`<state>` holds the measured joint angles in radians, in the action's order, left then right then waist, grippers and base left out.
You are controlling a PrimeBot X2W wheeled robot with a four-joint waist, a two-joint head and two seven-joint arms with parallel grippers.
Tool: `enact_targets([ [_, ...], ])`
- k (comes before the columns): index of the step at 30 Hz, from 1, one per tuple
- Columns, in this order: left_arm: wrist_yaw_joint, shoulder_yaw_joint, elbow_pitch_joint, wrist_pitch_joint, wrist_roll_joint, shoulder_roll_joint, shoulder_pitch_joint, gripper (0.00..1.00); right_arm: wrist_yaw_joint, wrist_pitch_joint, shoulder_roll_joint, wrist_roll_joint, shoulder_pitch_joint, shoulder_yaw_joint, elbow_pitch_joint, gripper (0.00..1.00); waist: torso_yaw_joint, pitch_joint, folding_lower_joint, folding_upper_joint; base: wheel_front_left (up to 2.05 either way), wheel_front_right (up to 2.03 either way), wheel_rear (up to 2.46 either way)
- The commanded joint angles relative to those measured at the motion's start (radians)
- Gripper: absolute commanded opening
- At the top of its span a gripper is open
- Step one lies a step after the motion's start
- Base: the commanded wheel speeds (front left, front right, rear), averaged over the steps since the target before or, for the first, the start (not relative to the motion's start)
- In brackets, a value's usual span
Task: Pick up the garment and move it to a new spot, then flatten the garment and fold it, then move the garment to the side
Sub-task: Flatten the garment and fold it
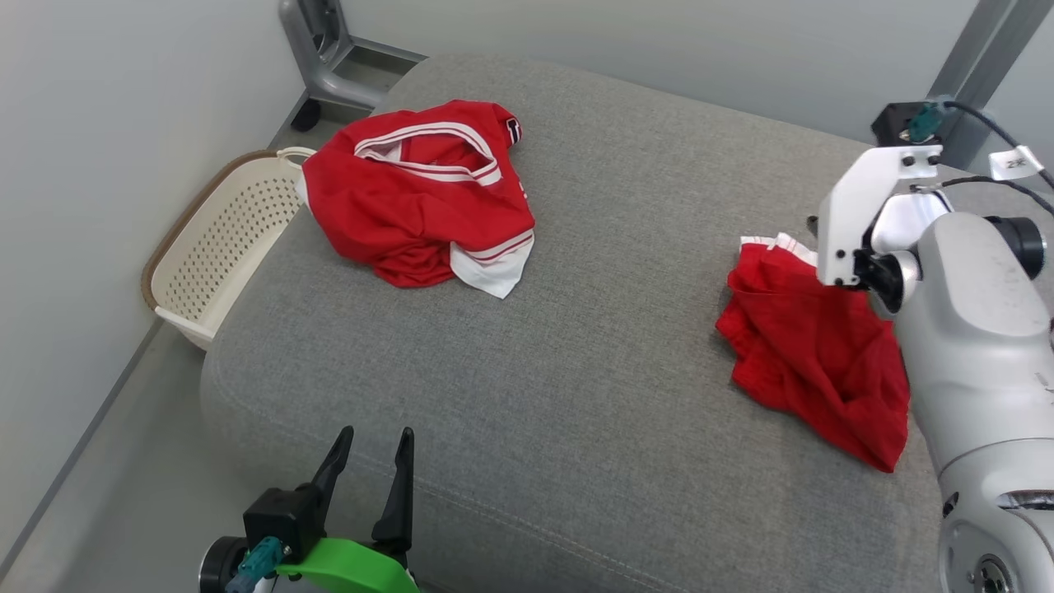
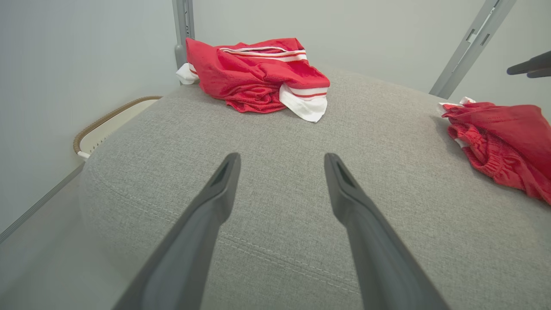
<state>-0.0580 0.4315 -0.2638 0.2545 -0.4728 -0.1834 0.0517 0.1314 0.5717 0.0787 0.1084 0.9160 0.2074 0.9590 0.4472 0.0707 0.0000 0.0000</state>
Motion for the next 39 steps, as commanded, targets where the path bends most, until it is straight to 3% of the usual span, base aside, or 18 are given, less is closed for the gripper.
enact_targets([
  [1,-0.006,-0.005,0.005,0.004,0.0,-0.01,0.001,1.0,-0.001,-0.027,0.036,0.004,-0.019,-0.008,-0.019,1.0,-0.031,-0.016,0.0,0.0,0.0,0.0,0.0],
  [9,-0.012,-0.011,0.014,0.006,-0.004,-0.015,-0.003,1.0,-0.001,-0.115,0.117,-0.005,-0.134,0.002,-0.061,1.0,-0.09,-0.025,0.0,0.0,0.0,0.0,0.0],
  [10,-0.012,-0.011,0.015,0.006,-0.005,-0.015,-0.003,1.0,-0.001,-0.118,0.121,-0.008,-0.149,0.004,-0.064,0.91,-0.096,-0.023,0.0,0.0,0.0,0.0,0.0],
  [11,-0.014,-0.011,0.016,0.007,-0.005,-0.015,-0.002,1.0,-0.001,-0.122,0.125,-0.012,-0.164,0.008,-0.068,0.57,-0.102,-0.02,0.0,0.0,0.0,0.0,0.0],
  [12,-0.015,-0.011,0.017,0.007,-0.005,-0.015,-0.002,1.0,-0.001,-0.129,0.125,-0.013,-0.18,0.009,-0.073,0.42,-0.108,-0.018,0.0,0.0,0.0,0.0,0.0],
  [13,-0.015,-0.011,0.017,0.007,-0.005,-0.015,-0.002,1.0,-0.001,-0.129,0.125,-0.013,-0.18,0.009,-0.073,0.42,-0.108,-0.018,0.0,0.0,0.0,0.0,0.0],
  [14,-0.013,-0.011,0.017,0.007,-0.006,-0.016,0.0,1.0,-0.001,-0.131,0.124,-0.014,-0.196,0.011,-0.076,0.1,-0.112,-0.016,0.0,0.0,0.0,0.0,0.0],
  [15,-0.013,-0.011,0.017,0.007,-0.006,-0.016,0.001,1.0,-0.001,-0.136,0.121,-0.017,-0.21,0.009,-0.08,0.0,-0.115,-0.014,0.0,0.0,0.0,0.0,0.0],
  [22,-0.009,-0.007,0.02,0.008,-0.005,-0.02,0.018,1.0,-0.001,-0.151,0.094,-0.036,-0.257,-0.016,-0.103,0.0,-0.121,0.003,0.0,0.0,0.0,0.0,0.0],
  [39,-0.011,0.012,0.01,0.0,-0.009,-0.031,0.011,1.0,-0.001,-0.185,0.033,-0.089,-0.26,-0.117,-0.039,0.0,-0.054,-0.004,0.0,0.0,0.0,0.0,0.0],
])
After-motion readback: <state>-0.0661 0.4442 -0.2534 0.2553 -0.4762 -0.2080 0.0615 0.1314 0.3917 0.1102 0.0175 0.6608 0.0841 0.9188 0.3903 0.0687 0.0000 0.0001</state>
